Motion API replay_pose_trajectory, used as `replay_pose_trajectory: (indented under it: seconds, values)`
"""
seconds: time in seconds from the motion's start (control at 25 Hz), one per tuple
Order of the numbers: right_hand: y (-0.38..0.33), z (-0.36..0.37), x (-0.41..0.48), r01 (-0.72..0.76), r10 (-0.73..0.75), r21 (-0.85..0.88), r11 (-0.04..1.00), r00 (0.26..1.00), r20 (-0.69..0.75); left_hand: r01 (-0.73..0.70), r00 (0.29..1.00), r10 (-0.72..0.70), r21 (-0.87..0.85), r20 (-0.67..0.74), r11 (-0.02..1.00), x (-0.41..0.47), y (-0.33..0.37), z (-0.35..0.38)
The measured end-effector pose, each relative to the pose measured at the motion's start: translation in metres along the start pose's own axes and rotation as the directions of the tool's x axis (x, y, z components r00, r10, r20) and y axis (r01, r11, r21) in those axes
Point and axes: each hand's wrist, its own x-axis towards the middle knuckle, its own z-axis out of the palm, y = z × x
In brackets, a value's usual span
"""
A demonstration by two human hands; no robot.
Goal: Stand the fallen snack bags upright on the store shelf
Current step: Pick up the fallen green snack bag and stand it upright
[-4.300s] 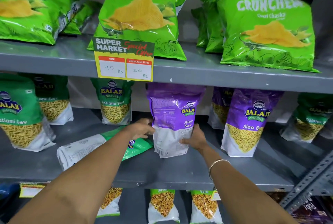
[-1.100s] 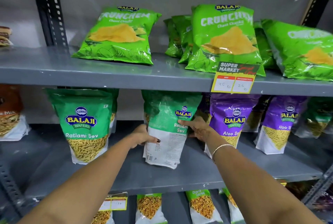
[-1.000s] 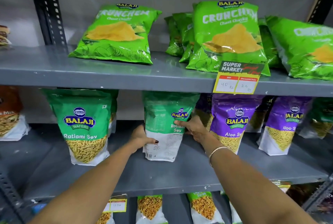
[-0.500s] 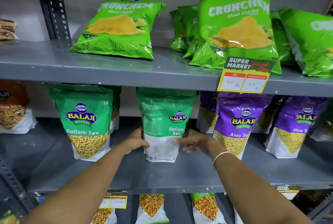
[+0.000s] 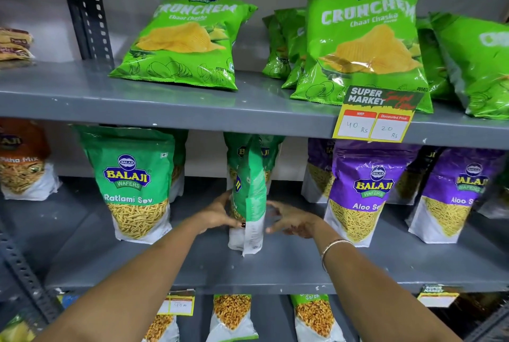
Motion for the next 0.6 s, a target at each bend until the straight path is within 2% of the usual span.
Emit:
replay_pose_trajectory:
  seconds: [0.12,0.32,0.48,0.6]
  values:
    - [-0.002,0.013,-0.005,0.037,-0.029,-0.075,0.997,0.995,0.1,-0.052,0.999,0.052,-0.051,-0.003,0.997,0.006,0.009,0.013]
    - [0.003,0.02,0.001,0.174,-0.174,0.002,0.985,0.984,-0.028,-0.008,0.999,0.01,0.041,-0.041,0.999,0.014,0.007,0.01]
    - [0.005,0.005,0.0,0.188,-0.186,0.037,0.982,0.981,-0.054,0.09,0.996,-0.088,0.128,-0.02,0.988,0.005,0.012,0.002]
    - [0.009,-0.005,0.0,0.147,-0.147,-0.017,0.989,0.967,-0.207,0.104,0.993,-0.102,0.04,-0.05,0.994,0.007,0.009,-0.001]
